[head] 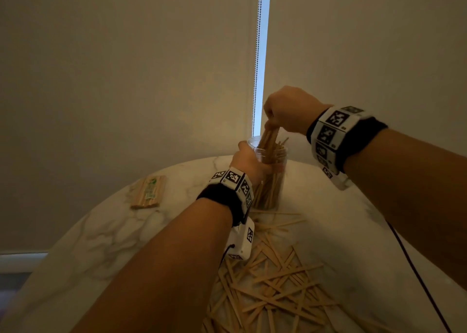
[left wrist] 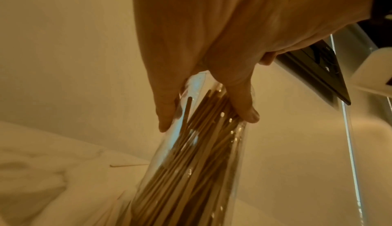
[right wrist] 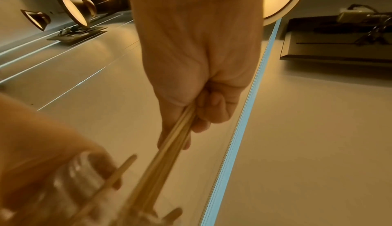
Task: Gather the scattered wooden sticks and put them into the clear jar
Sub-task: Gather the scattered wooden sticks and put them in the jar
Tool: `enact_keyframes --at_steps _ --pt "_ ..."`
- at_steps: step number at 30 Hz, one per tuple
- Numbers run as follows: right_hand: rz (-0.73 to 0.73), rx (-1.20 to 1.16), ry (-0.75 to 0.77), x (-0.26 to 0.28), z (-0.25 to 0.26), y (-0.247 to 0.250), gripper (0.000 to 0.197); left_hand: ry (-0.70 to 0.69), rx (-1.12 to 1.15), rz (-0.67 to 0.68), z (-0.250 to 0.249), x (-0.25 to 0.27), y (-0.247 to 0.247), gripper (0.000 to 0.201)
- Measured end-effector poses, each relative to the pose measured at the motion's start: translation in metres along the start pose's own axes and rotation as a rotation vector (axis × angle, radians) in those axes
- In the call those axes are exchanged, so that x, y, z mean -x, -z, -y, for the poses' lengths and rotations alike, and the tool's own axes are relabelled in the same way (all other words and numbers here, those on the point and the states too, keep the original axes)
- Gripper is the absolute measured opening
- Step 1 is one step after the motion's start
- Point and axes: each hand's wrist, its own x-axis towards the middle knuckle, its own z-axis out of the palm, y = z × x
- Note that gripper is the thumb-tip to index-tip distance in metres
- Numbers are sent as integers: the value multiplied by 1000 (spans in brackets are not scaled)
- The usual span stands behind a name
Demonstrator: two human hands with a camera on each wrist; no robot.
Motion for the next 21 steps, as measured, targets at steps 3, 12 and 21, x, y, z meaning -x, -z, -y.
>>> enact_keyframes --at_steps 3,12,21 --pt "29 19 -23 -4 -4 2 16 0 -24 -13 1 -1 0 103" --pt "227 -272 -75 -2 14 -24 22 17 -70 -10 -3 1 1 94" --pt "204 -418 -116 3 17 -30 20 25 -56 19 1 -1 1 92"
